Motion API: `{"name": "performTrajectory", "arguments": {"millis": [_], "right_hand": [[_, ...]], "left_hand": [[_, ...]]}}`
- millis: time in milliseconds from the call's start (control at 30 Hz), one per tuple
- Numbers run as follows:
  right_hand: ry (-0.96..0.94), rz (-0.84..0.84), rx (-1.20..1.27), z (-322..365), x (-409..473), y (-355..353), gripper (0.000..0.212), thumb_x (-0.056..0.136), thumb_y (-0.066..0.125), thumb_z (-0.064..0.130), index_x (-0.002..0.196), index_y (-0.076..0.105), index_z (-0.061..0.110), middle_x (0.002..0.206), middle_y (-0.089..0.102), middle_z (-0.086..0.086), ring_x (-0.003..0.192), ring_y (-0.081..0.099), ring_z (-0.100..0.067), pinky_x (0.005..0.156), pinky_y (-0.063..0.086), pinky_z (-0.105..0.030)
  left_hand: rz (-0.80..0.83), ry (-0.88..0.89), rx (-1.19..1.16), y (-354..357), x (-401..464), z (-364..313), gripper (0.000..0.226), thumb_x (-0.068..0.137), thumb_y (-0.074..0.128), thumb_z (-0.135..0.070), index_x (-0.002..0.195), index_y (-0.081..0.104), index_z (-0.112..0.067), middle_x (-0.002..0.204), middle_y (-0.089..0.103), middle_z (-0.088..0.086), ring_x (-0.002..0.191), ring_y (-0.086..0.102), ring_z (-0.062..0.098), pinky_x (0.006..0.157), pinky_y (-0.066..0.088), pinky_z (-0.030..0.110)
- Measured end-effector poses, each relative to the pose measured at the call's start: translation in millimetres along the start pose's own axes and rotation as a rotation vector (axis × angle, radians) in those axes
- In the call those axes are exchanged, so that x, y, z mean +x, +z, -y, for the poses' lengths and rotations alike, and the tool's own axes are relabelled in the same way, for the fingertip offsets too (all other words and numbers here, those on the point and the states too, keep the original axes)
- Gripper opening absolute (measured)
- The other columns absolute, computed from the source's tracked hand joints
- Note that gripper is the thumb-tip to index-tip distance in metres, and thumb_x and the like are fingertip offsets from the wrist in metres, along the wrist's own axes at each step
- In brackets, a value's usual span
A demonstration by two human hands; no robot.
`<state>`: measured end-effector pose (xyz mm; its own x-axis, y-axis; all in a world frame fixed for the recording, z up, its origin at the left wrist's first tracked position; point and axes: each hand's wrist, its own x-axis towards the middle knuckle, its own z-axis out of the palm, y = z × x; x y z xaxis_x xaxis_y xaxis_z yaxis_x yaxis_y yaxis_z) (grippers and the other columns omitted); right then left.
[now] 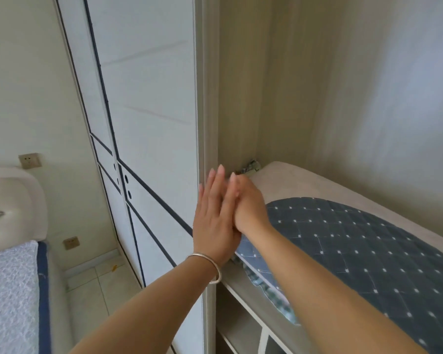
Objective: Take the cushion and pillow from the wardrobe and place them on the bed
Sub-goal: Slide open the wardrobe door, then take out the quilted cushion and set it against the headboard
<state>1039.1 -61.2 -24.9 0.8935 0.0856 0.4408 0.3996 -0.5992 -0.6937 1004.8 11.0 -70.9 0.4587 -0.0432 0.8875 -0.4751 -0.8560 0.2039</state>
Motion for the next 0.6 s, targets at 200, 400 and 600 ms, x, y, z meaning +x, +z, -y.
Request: {"name": "performTrajectory", "arguments": {"millis": [200, 400, 600], "right_hand": [[0.044, -0.117, -0.398, -80.7, -12.1, -66.6, 0.024, 0.093, 0.044, 0.026, 0.11, 0.055, 0.012, 0.114, 0.056, -0.008, 0.109, 0.046, -0.026, 0.082, 0.038, -0.033], [0.207, -0.159, -0.598, -154.1, -24.0, -134.0, 0.037, 0.091, 0.049, 0.027, 0.125, 0.052, 0.013, 0.127, 0.053, -0.009, 0.12, 0.04, -0.029, 0.09, 0.039, -0.038], [0.408, -0.135, -0.587, -212.4, -30.1, -160.0, 0.05, 0.09, 0.048, 0.036, 0.136, 0.042, 0.015, 0.142, 0.041, -0.01, 0.131, 0.032, -0.031, 0.102, 0.033, -0.041]], "left_hand": [[0.389, -0.19, -0.162, 65.0, -13.3, -58.5, 0.069, 0.085, 0.045, -0.033, 0.148, 0.021, -0.02, 0.157, 0.02, 0.002, 0.147, 0.004, 0.019, 0.12, 0.007, 0.046], [0.637, -0.58, -0.185, 109.1, -18.2, -115.2, 0.055, 0.095, 0.036, -0.051, 0.145, 0.033, -0.028, 0.161, 0.005, 0.0, 0.147, -0.009, 0.021, 0.117, -0.006, 0.045], [0.683, -0.737, -0.162, 138.2, -23.7, -142.5, 0.059, 0.091, 0.035, -0.06, 0.146, 0.025, -0.039, 0.16, -0.01, -0.003, 0.144, -0.021, 0.022, 0.113, -0.014, 0.053]]}}
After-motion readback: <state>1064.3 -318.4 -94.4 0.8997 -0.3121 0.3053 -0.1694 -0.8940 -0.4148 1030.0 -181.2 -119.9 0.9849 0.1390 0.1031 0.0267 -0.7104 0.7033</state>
